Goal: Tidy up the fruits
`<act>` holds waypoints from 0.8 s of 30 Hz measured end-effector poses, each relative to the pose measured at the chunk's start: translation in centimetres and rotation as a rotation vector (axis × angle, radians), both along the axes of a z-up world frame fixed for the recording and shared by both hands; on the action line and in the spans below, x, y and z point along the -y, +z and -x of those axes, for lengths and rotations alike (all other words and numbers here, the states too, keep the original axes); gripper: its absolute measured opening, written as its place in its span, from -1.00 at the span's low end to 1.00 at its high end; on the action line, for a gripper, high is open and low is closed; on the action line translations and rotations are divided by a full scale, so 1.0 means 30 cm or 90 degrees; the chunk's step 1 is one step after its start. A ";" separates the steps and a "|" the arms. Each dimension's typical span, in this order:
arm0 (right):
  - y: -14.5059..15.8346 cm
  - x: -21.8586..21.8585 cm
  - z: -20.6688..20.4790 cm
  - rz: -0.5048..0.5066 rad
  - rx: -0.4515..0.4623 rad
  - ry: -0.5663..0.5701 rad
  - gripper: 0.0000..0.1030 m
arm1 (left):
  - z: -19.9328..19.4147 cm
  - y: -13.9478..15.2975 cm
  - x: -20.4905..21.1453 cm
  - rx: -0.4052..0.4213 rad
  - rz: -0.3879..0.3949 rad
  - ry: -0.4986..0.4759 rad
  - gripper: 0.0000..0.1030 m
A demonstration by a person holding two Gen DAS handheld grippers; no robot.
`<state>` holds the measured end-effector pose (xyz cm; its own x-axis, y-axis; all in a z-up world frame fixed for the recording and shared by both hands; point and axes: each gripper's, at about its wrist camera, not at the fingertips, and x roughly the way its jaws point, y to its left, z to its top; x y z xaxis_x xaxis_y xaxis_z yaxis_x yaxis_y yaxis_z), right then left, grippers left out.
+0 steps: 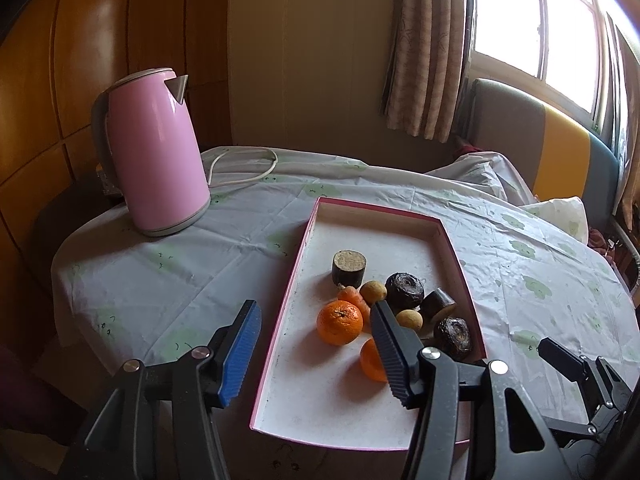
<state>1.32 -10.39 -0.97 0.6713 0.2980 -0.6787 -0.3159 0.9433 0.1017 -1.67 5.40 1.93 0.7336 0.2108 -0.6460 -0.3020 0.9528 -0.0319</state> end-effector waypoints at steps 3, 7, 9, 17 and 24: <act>-0.002 -0.006 0.002 0.003 -0.001 0.002 0.67 | 0.002 0.001 -0.003 0.001 -0.002 0.003 0.12; -0.004 -0.015 0.001 0.006 -0.002 0.007 0.67 | 0.003 0.003 -0.010 0.002 0.001 0.006 0.12; -0.005 -0.017 0.001 0.007 -0.004 0.007 0.67 | 0.003 0.002 -0.013 0.001 0.003 0.006 0.12; -0.018 -0.015 0.000 0.011 -0.011 0.006 0.67 | 0.001 -0.005 -0.011 -0.006 0.010 -0.004 0.12; -0.026 -0.005 -0.001 0.014 -0.013 0.004 0.67 | 0.008 0.007 -0.010 0.022 0.004 -0.012 -0.10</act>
